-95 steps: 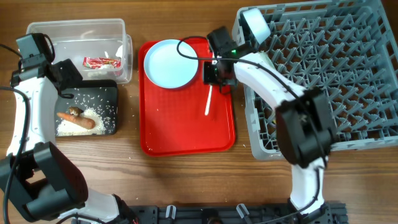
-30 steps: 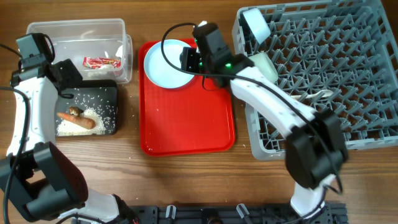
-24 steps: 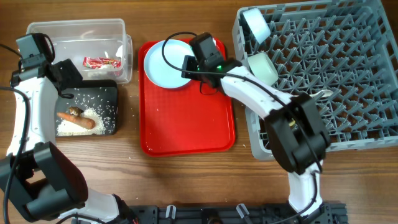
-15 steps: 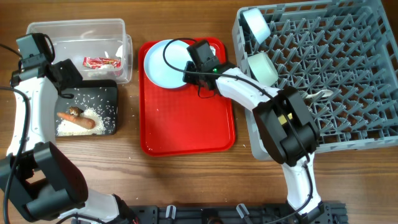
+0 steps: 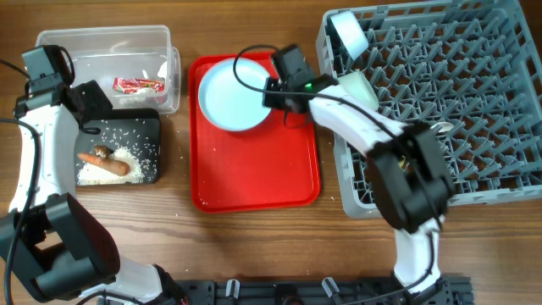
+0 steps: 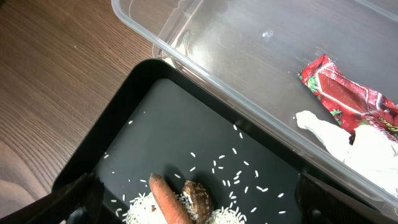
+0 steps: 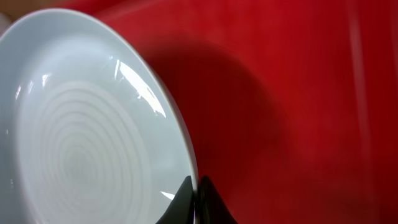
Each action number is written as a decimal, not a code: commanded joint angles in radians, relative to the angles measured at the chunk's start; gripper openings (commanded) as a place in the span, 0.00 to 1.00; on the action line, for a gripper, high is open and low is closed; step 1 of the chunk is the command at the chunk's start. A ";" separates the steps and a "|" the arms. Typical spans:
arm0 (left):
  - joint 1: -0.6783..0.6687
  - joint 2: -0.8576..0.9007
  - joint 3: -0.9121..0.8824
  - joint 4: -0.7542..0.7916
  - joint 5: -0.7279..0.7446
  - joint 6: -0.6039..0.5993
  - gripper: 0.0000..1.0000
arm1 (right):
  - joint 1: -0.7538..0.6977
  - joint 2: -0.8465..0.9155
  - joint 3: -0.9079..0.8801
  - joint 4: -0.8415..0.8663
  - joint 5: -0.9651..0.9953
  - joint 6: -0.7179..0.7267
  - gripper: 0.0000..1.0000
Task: Sort waste into correct bins and load items into the dishwasher rack
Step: 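Grasp the light-blue plate on the red tray with the right gripper, then stand the light-blue plate upright in the dish rack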
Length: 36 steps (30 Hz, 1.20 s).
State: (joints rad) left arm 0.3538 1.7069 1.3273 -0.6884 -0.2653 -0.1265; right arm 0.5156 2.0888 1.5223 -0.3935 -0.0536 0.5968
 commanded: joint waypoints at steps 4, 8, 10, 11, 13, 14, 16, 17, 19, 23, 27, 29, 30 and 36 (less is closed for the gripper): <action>0.003 -0.022 0.016 0.001 -0.016 -0.016 1.00 | -0.032 -0.444 0.006 -0.087 0.570 -0.259 0.04; 0.004 -0.022 0.016 0.001 -0.016 -0.016 1.00 | -0.119 -0.592 0.006 -0.087 0.966 -0.367 0.04; 0.003 -0.022 0.016 0.001 -0.016 -0.016 1.00 | -0.183 -0.602 0.006 -0.081 1.065 -0.439 0.04; 0.003 -0.022 0.016 0.001 -0.016 -0.016 1.00 | -0.215 -0.602 0.005 -0.079 1.081 -0.489 0.04; 0.003 -0.022 0.016 0.001 -0.016 -0.016 1.00 | -0.285 -0.585 0.003 -0.077 1.081 -0.609 0.04; 0.003 -0.022 0.016 0.001 -0.016 -0.016 1.00 | -0.314 -0.572 0.000 -0.066 1.080 -0.661 0.04; 0.004 -0.022 0.016 0.001 -0.016 -0.016 1.00 | -0.373 -0.527 -0.013 -0.017 1.048 -0.839 0.04; 0.003 -0.022 0.016 0.001 -0.016 -0.016 1.00 | -0.388 -0.500 -0.013 0.005 1.018 -0.922 0.04; 0.003 -0.022 0.016 0.000 -0.016 -0.016 1.00 | -0.397 -0.459 -0.013 0.047 0.977 -1.063 0.04; 0.003 -0.022 0.016 0.001 -0.016 -0.016 1.00 | -0.394 -0.348 -0.013 0.148 0.914 -1.354 0.04; 0.003 -0.022 0.016 0.001 -0.016 -0.016 1.00 | -0.391 -0.291 -0.013 0.146 0.863 -1.379 0.04; 0.004 -0.022 0.016 0.001 -0.016 -0.016 1.00 | -0.379 -0.279 -0.013 0.147 0.863 -1.379 0.04; 0.004 -0.022 0.016 0.001 -0.016 -0.016 1.00 | -0.375 -0.279 -0.013 0.147 0.857 -1.379 0.04; 0.003 -0.022 0.016 0.000 -0.016 -0.016 1.00 | -0.365 -0.279 -0.013 0.158 0.837 -1.379 0.04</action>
State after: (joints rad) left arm 0.3538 1.7069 1.3273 -0.6895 -0.2653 -0.1268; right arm 0.1455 1.7988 1.5078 -0.2428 0.8055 -0.7700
